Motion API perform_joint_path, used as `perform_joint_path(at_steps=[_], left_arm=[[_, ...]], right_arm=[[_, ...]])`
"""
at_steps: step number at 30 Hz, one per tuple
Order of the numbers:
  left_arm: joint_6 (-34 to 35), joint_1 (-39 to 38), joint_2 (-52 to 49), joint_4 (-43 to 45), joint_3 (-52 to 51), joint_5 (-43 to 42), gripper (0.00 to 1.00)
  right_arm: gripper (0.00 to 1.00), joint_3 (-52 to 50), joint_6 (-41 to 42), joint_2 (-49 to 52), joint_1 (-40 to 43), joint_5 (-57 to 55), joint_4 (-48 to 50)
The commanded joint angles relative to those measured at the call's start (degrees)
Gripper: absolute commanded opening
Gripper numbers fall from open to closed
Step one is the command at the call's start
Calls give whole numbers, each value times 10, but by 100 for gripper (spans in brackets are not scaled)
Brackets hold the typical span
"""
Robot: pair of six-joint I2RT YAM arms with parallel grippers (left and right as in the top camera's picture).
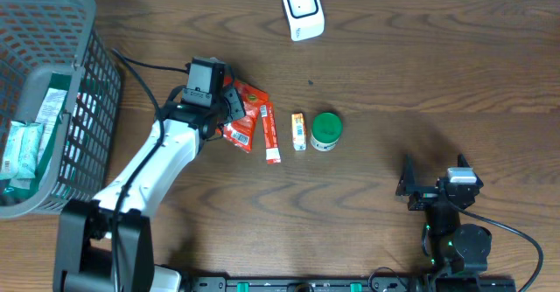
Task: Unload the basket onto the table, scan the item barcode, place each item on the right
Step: 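Lift the red bag out and carry it toward the scanner, then lower the red bag onto the table beside the snack stick and release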
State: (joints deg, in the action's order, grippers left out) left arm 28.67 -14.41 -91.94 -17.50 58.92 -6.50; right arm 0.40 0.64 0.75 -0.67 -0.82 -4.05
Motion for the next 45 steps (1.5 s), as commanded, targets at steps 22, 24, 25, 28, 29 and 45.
perform_joint_path(at_steps=[22, 24, 25, 28, 29, 45], left_arm=[[-66, 0, -114, -47, 12, -20, 11], [-66, 0, -91, -47, 19, -21, 15], [-66, 0, -76, -47, 23, -21, 17], [-66, 0, -31, -39, 26, -19, 31], [-70, 0, -18, -35, 26, -17, 31], [-85, 0, -76, -21, 13, 157, 22]], right_arm=[[99, -1, 6, 0, -1, 3, -2], [99, -1, 6, 0, -1, 3, -2], [99, -1, 6, 0, -1, 3, -2], [99, -1, 6, 0, -1, 3, -2], [99, -1, 6, 0, -1, 3, -2], [99, -1, 6, 0, -1, 3, -2]])
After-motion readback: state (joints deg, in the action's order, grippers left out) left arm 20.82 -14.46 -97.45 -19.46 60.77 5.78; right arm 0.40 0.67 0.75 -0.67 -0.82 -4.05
